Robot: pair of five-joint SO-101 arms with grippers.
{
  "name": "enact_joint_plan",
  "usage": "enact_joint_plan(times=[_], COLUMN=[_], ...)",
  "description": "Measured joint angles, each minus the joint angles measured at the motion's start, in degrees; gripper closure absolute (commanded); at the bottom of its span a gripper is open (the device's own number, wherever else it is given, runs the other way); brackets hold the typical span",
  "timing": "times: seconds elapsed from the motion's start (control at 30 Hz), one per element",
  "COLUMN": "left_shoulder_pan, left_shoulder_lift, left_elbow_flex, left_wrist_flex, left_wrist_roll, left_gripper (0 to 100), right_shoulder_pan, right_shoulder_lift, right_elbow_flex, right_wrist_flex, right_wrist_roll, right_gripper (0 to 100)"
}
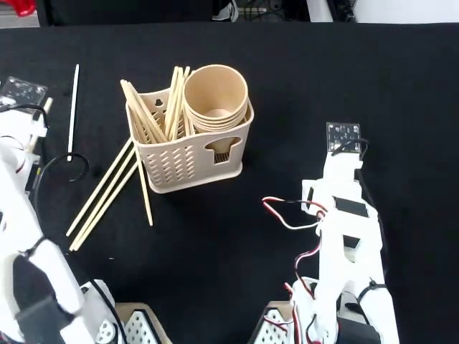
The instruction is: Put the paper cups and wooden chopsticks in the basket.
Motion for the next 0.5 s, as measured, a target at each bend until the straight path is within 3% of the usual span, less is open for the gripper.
enact_joint_plan(times=[0.27,0.5], left_shoulder_pan=[0.0,0.0], left_shoulder_lift=[-9.3,-28.0], left_elbow_flex=[7.7,19.4], left_wrist_flex=[-6.9,-15.0], left_wrist_roll=[7.5,13.5], left_gripper=[97,97], right_shoulder_pan=[0.0,0.0], right_shoulder_lift=[0.0,0.0], right_elbow_flex=[0.0,0.0], right_wrist_flex=[0.0,0.0], right_wrist_roll=[0.0,0.0], right_gripper=[97.7,97.7])
